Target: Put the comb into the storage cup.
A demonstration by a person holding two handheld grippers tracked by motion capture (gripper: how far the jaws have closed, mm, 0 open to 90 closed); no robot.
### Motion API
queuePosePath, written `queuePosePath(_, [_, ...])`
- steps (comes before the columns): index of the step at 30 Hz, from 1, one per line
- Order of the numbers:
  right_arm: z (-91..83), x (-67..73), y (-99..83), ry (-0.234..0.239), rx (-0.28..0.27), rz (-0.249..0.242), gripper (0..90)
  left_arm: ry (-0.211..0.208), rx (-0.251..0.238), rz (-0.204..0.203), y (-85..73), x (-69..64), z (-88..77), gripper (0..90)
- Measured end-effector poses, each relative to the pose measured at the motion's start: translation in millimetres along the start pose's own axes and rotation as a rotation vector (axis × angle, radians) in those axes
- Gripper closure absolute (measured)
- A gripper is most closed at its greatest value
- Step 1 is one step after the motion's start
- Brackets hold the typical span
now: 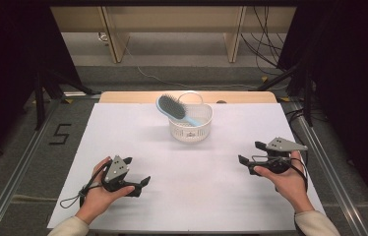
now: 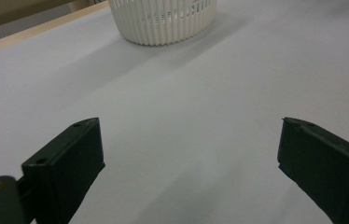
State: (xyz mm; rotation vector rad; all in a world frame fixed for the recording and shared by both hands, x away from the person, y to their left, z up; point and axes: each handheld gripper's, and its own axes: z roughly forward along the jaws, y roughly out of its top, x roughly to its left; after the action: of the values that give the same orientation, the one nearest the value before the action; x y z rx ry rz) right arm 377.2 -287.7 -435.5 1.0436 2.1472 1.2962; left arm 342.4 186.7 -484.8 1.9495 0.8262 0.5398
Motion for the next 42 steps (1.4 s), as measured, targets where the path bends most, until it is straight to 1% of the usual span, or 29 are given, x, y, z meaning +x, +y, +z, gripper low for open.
queuePosePath(21, [-16.6, 2.2, -19.8, -0.007, 0.011, 0.010, 16.0, 0.006, -0.001, -0.002, -0.4, 0.8, -0.2, 6.4])
queuePosePath(35, [-26.8, 7.4, -38.9, 0.008, 0.028, 0.013, 16.3, 0.005, -0.004, 0.000, 0.0, 0.8, -0.4, 6.4])
queuePosePath(42, [-28.1, 8.6, -40.1, 0.007, 0.002, 0.009, 16.5, 0.003, -0.005, 0.001, 0.4, 0.4, -0.3, 6.4])
